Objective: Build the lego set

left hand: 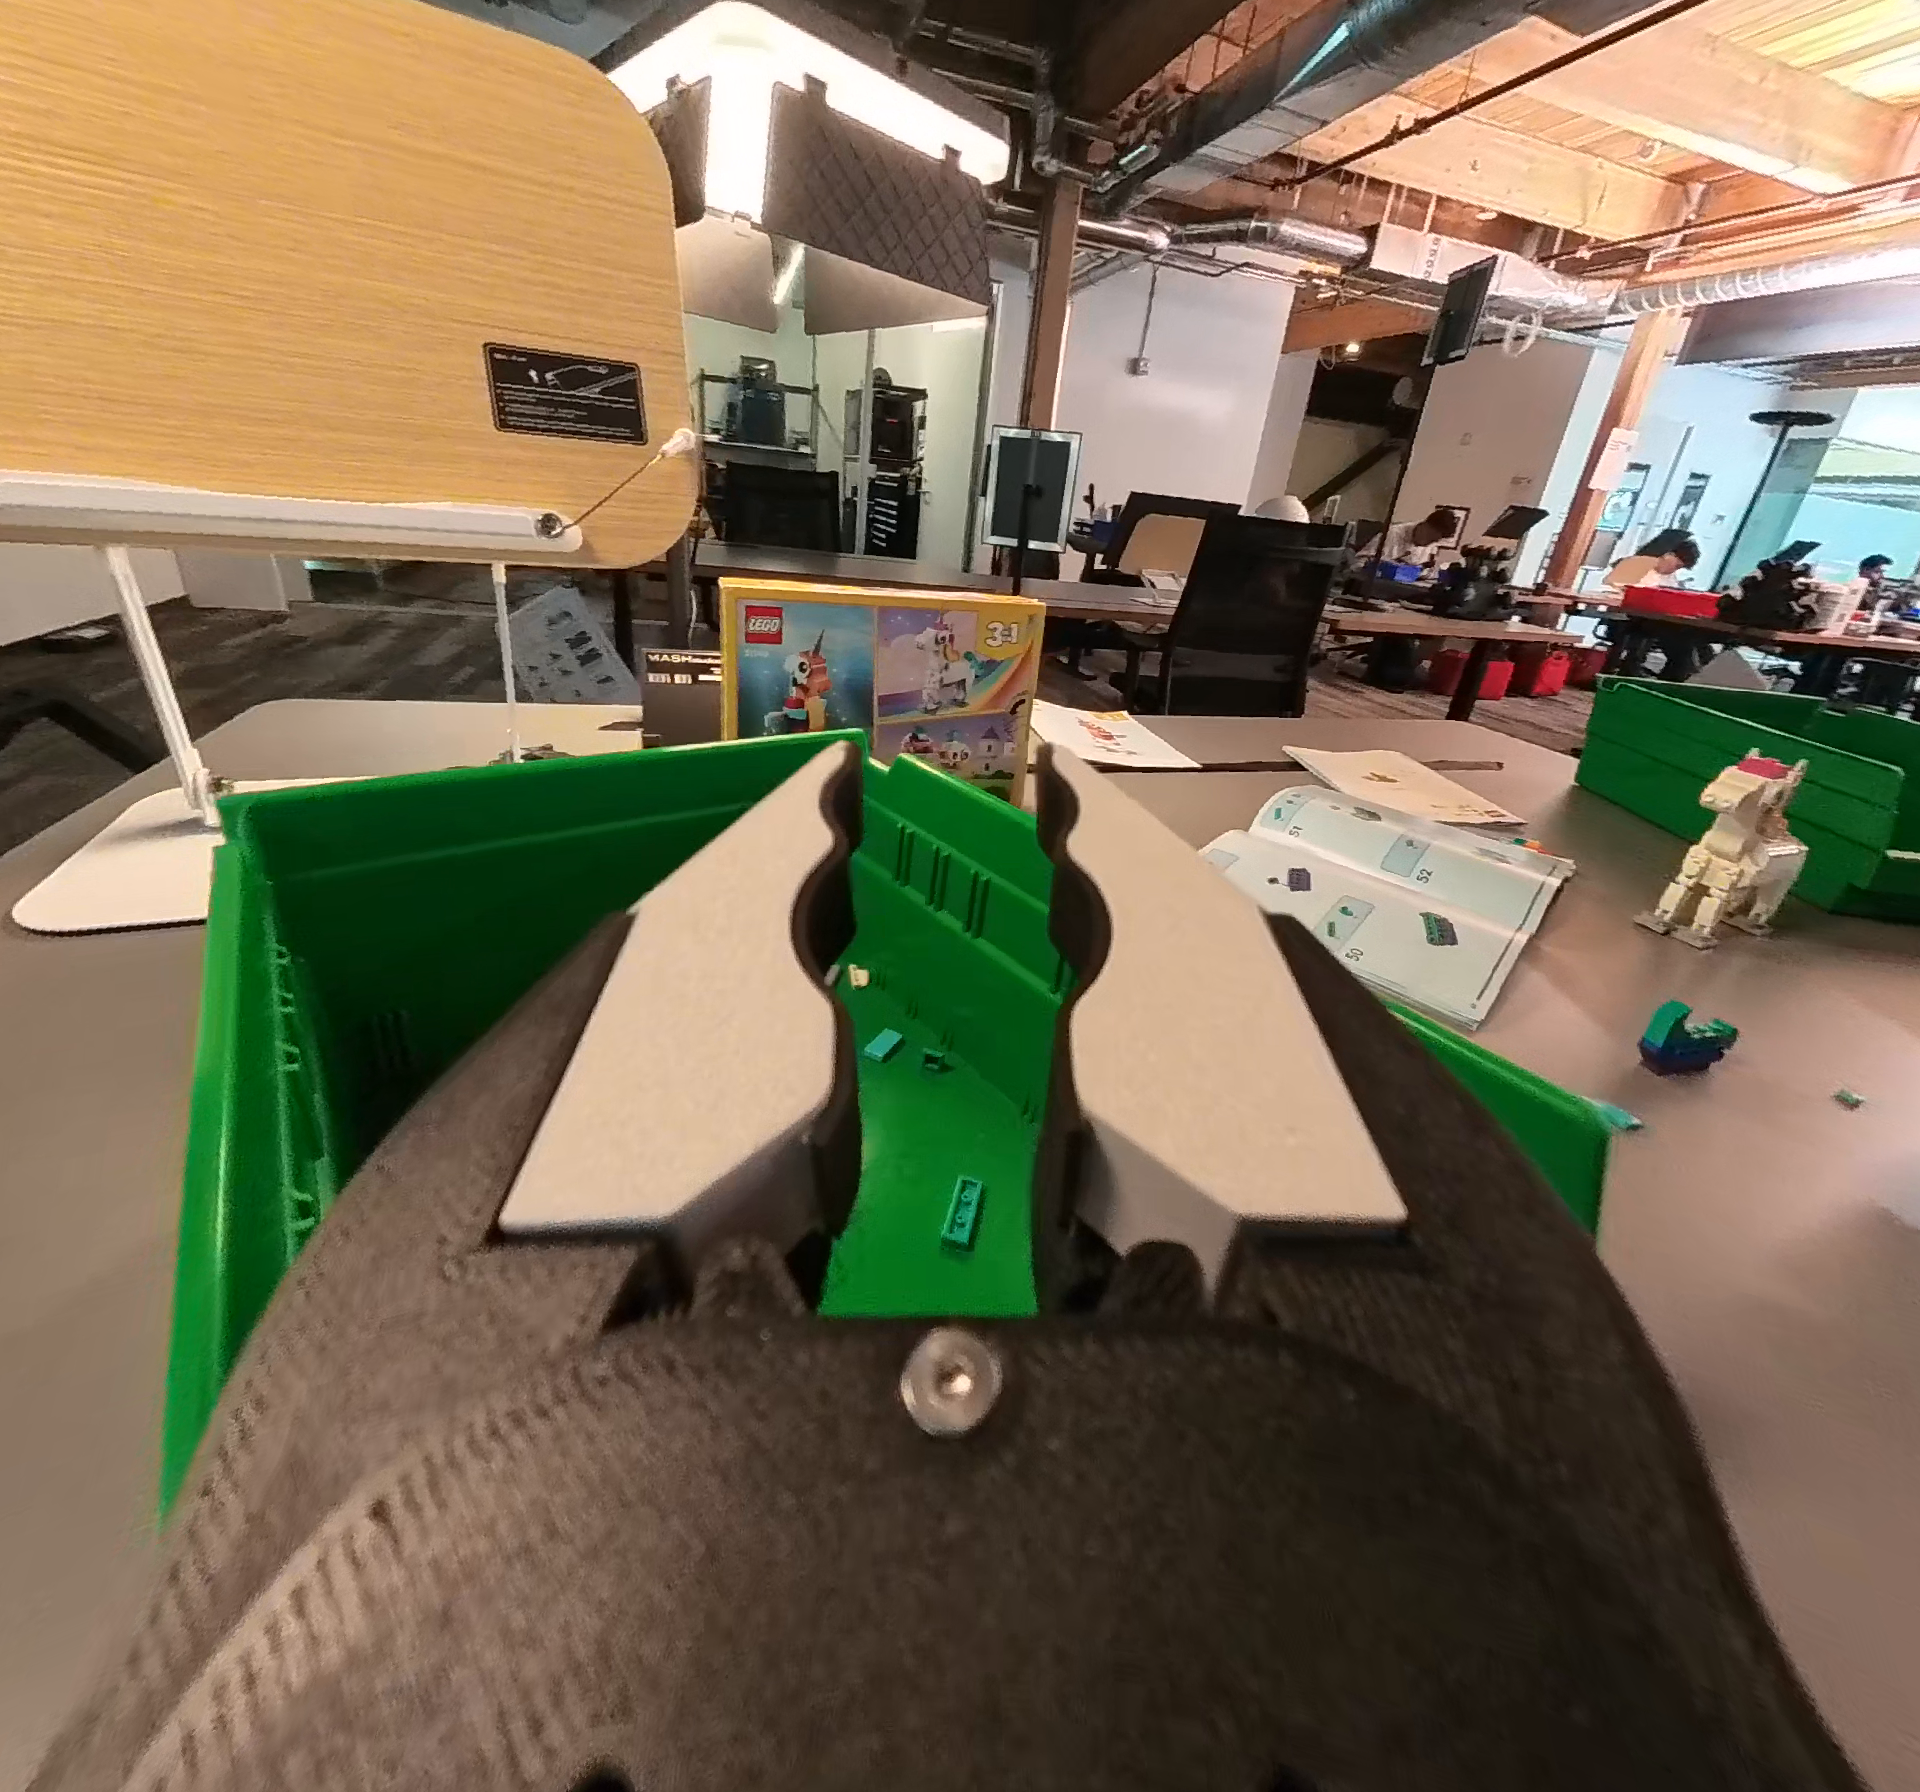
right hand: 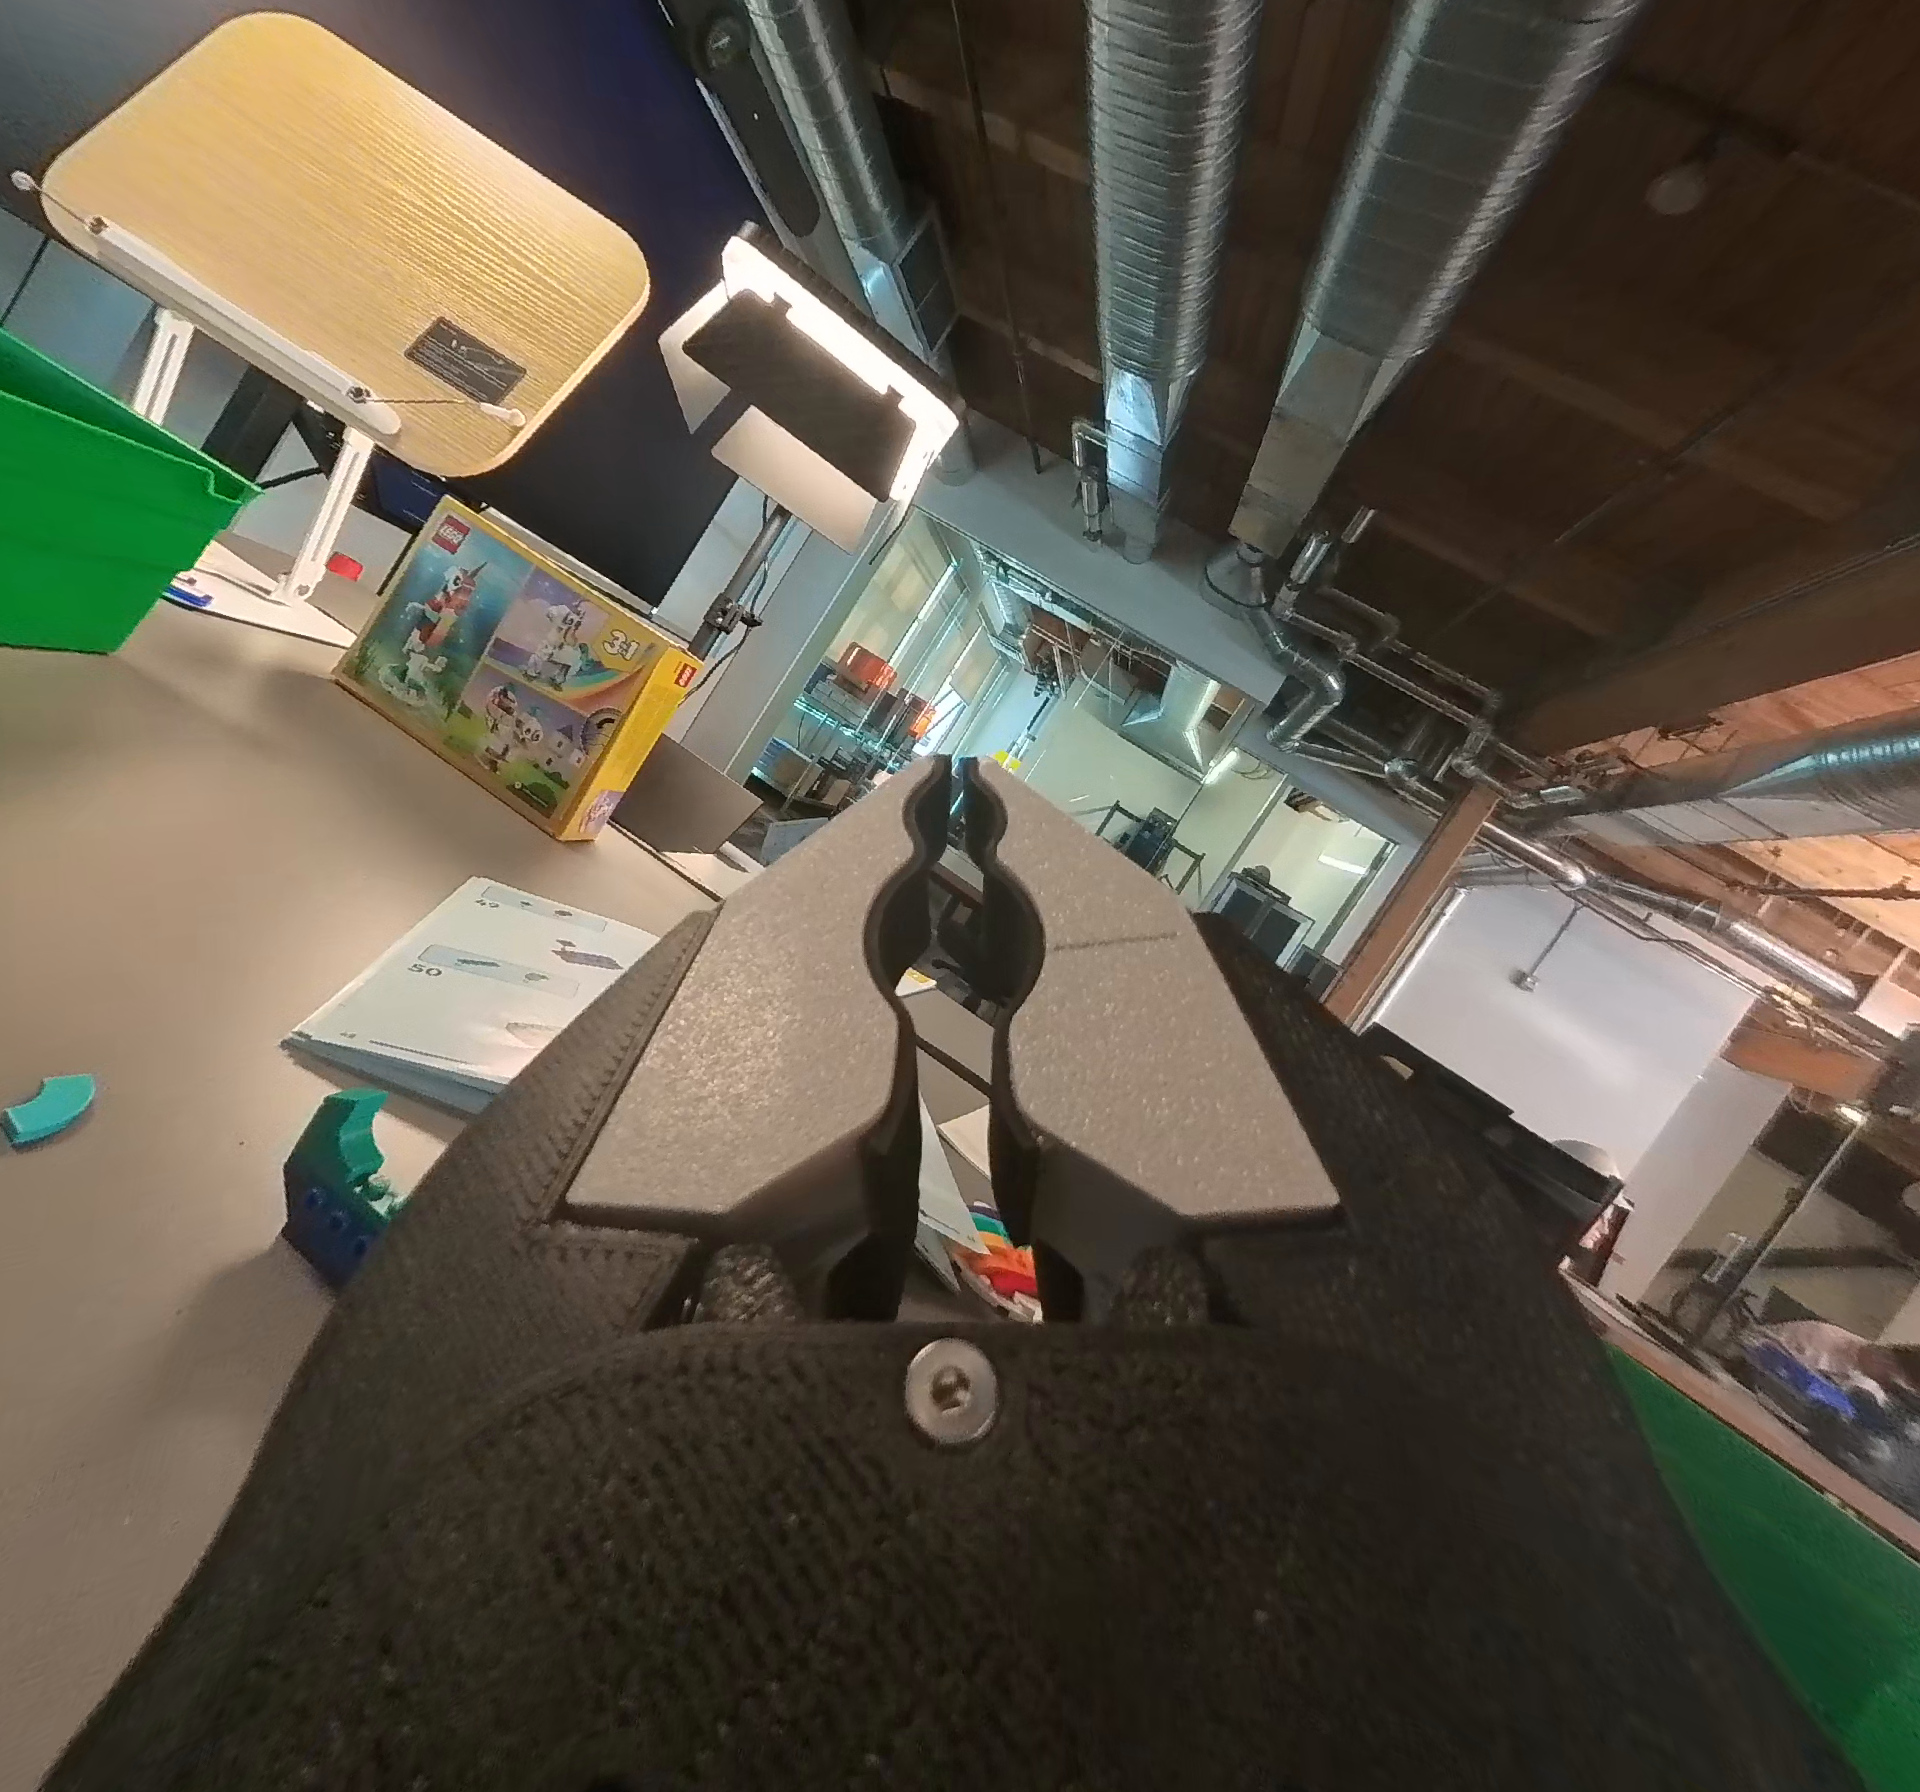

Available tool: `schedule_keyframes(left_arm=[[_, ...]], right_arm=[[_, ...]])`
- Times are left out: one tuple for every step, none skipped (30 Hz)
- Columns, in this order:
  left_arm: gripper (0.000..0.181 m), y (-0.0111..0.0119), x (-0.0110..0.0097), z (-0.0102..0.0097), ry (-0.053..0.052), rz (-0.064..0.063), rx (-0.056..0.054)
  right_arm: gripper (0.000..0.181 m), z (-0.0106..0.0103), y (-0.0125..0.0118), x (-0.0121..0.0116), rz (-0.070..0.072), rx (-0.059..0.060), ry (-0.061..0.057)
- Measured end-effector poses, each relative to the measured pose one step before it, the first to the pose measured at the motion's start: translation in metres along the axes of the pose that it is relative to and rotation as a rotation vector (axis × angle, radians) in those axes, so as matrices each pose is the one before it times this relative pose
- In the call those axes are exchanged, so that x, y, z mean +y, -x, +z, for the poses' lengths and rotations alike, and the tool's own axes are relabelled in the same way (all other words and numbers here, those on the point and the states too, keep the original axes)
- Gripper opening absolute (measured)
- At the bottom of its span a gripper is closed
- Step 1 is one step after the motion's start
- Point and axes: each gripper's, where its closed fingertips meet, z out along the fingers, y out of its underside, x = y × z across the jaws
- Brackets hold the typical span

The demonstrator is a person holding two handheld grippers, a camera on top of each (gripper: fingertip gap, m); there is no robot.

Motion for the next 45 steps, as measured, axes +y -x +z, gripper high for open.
schedule_keyframes(left_arm=[[0.033, 0.00028, -0.00013, 0.00032, -0.0030, 0.0015, -0.0129], [0.033, -0.00093, -0.00027, 0.00025, -0.0035, 0.0031, -0.0065], [0.033, -0.00107, -0.00014, 0.00036, -0.0028, 0.0033, -0.0060], [0.033, -0.00099, -0.00006, 0.00035, -0.0022, 0.0038, -0.0057], [0.033, -0.00117, -0.00020, 0.00011, -0.0032, 0.0024, -0.0031], [0.032, -0.00113, -0.00032, 0.00023, -0.0032, 0.0010, -0.0013], [0.032, -0.00079, -0.00002, 0.00012, -0.0015, -0.0002, -0.0011], [0.032, -0.00063, 0.00002, 0.00022, -0.0006, -0.0010, -0.0009], [0.032, -0.00053, 0.00015, 0.00025, 0.0003, 0.0000, 0.0002], [0.032, -0.00057, 0.00006, 0.00030, -0.0001, -0.0015, 0.0013], [0.032, -0.00065, 0.00005, 0.00007, 0.0001, -0.0006, 0.0024], [0.032, -0.00033, -0.00006, 0.00007, -0.0006, 0.0000, 0.0014], [0.032, -0.00020, -0.00008, -0.00012, -0.0011, -0.0002, 0.0005], [0.032, -0.00019, -0.00022, 0.00001, -0.0014, -0.0007, 0.0013], [0.032, -0.00029, -0.00011, 0.00001, -0.0008, -0.0004, 0.0013], [0.032, -0.00017, -0.00006, -0.00007, -0.0004, 0.0004, 0.0002], [0.032, -0.00018, -0.00009, 0.00000, -0.0006, 0.0001, 0.0007], [0.032, -0.00016, 0.00000, 0.00003, -0.0007, -0.0001, 0.0012], [0.032, -0.00018, -0.00011, -0.00009, -0.0006, -0.0001, 0.0009], [0.032, -0.00011, -0.00003, 0.00001, -0.0002, 0.0002, 0.0009], [0.032, -0.00010, 0.00001, 0.00009, -0.0001, 0.0001, 0.0004], [0.032, -0.00014, -0.00003, -0.00003, -0.0002, 0.0000, 0.0003], [0.032, -0.00008, -0.00002, 0.00001, -0.0001, -0.0001, 0.0005], [0.032, 0.00001, -0.00002, 0.00001, -0.0001, 0.0000, -0.0001], [0.032, -0.00009, 0.00001, 0.00009, -0.0001, 0.0001, 0.0003], [0.032, -0.00013, -0.00001, 0.00000, -0.0001, -0.0001, 0.0009], [0.032, -0.00017, 0.00003, 0.00008, 0.0000, -0.0006, 0.0006], [0.032, -0.00016, -0.00003, 0.00016, -0.0004, -0.0009, 0.0010], [0.032, -0.00039, -0.00007, 0.00013, -0.0007, -0.0007, 0.0021], [0.032, -0.00006, 0.00007, 0.00016, 0.0002, -0.0003, -0.0004], [0.032, -0.00028, -0.00011, 0.00010, -0.0009, -0.0004, 0.0008], [0.032, -0.00038, -0.00003, 0.00009, -0.0011, -0.0004, 0.0016], [0.032, -0.00003, -0.00012, 0.00001, -0.0009, 0.0001, -0.0004], [0.032, -0.00019, -0.00019, 0.00004, -0.0013, 0.0000, 0.0007], [0.032, -0.00031, -0.00026, 0.00001, -0.0024, -0.0011, 0.0014], [0.033, -0.00048, -0.00037, 0.00023, -0.0028, -0.0008, 0.0020], [0.034, -0.00012, -0.00070, 0.00001, -0.0045, -0.0011, 0.0006], [0.036, -0.00087, -0.00195, -0.00038, -0.0113, -0.0021, 0.0056], [0.040, -0.00228, -0.00388, -0.00127, -0.0191, -0.0014, 0.0141], [0.042, -0.00431, -0.00582, -0.00253, -0.0230, -0.0040, 0.0279], [0.043, -0.00616, -0.00681, -0.00350, -0.0217, -0.0070, 0.0374], [0.043, -0.00516, -0.00800, -0.00441, -0.0200, -0.0021, 0.0228], [0.043, -0.00226, -0.00915, -0.00514, -0.0135, 0.0104, -0.0015], [0.043, -0.00084, -0.00998, -0.00581, -0.0042, 0.0224, -0.0100], [0.042, 0.00074, -0.00999, -0.00610, 0.0056, 0.0282, -0.0137]], right_arm=[[0.000, -0.00007, 0.00002, -0.00017, -0.0006, -0.0003, -0.0006], [0.000, 0.00000, 0.00010, -0.00012, -0.0006, -0.0005, -0.0004], [0.000, 0.00001, 0.00022, 0.00003, -0.0006, -0.0006, 0.0001], [0.000, -0.00003, 0.00011, -0.00006, -0.0005, -0.0005, 0.0000], [0.000, -0.00002, 0.00006, 0.00003, -0.0002, -0.0001, -0.0003], [0.000, -0.00006, 0.00002, -0.00006, 0.0004, -0.0003, -0.0003], [0.000, 0.00012, 0.00014, -0.00005, 0.0006, -0.0007, 0.0001], [0.000, -0.00001, 0.00002, 0.00013, 0.0003, -0.0005, 0.0005], [0.000, 0.00000, -0.00002, -0.00001, -0.0001, 0.0001, 0.0000], [0.000, -0.00002, 0.00014, -0.00009, 0.0000, -0.0001, -0.0007], [0.000, -0.00007, 0.00003, -0.00004, 0.0002, -0.0005, -0.0002], [0.000, 0.00007, 0.00005, 0.00005, -0.0001, -0.0001, 0.0003], [0.000, -0.00001, -0.00004, 0.00002, -0.0004, 0.0001, 0.0001], [0.000, 0.00001, -0.00002, -0.00002, -0.0001, 0.0001, -0.0001], [0.000, 0.00001, -0.00003, -0.00002, 0.0000, 0.0002, -0.0002], [0.000, 0.00001, -0.00005, -0.00001, -0.0002, 0.0003, -0.0001], [0.000, 0.00001, 0.00006, 0.00015, -0.0004, 0.0001, 0.0005], [0.000, 0.00005, -0.00004, 0.00020, -0.0003, 0.0000, 0.0009], [0.000, -0.00002, -0.00004, 0.00003, -0.0001, 0.0002, 0.0002], [0.000, -0.00004, -0.00005, -0.00011, 0.0002, 0.0001, -0.0007], [0.000, -0.00005, 0.00003, -0.00009, 0.0005, -0.0003, -0.0005], [0.000, -0.00001, 0.00010, 0.00001, 0.0003, -0.0005, 0.0001], [0.000, 0.00008, 0.00009, 0.00002, 0.0000, -0.0003, 0.0000], [0.000, 0.00004, 0.00003, -0.00008, 0.0000, -0.0003, -0.0005], [0.000, 0.00002, 0.00012, -0.00015, 0.0000, -0.0004, -0.0006], [0.000, 0.00001, 0.00006, -0.00002, -0.0001, -0.0005, -0.0001], [0.000, -0.00001, 0.00006, 0.00002, -0.0001, -0.0004, 0.0001], [0.000, 0.00001, 0.00005, -0.00003, 0.0001, -0.0003, -0.0002], [0.000, -0.00006, -0.00001, -0.00008, 0.0003, -0.0001, -0.0004], [0.000, 0.00000, 0.00008, 0.00000, 0.0004, -0.0004, 0.0000], [0.000, 0.00015, 0.00010, 0.00019, 0.0001, -0.0005, 0.0007], [0.000, 0.00006, 0.00003, 0.00019, -0.0001, -0.0004, 0.0007], [0.000, 0.00008, 0.00027, 0.00021, 0.0002, -0.0008, 0.0008], [0.000, 0.00016, 0.00014, 0.00018, 0.0001, -0.0008, 0.0006], [0.000, 0.00003, 0.00012, 0.00012, -0.0004, -0.0003, 0.0002], [0.000, -0.00004, -0.00001, -0.00004, -0.0008, 0.0002, 0.0002], [0.000, 0.00000, -0.00019, 0.00000, -0.0008, 0.0010, 0.0000], [0.000, -0.00015, -0.00060, -0.00013, -0.0006, 0.0021, -0.0006], [0.000, -0.00015, -0.00075, -0.00002, 0.0000, 0.0034, -0.0008], [0.000, -0.00012, -0.00097, 0.00004, -0.0002, 0.0039, -0.0003], [0.000, -0.00024, -0.00129, 0.00073, -0.0010, 0.0050, 0.0011], [0.000, -0.00005, -0.00154, 0.00157, -0.0009, 0.0063, 0.0048], [0.000, 0.00006, -0.00170, 0.00253, -0.0005, 0.0062, 0.0090], [0.000, 0.00022, -0.00189, 0.00326, -0.0009, 0.0069, 0.0115], [0.000, 0.00030, -0.00225, 0.00328, 0.0000, 0.0087, 0.0123]])
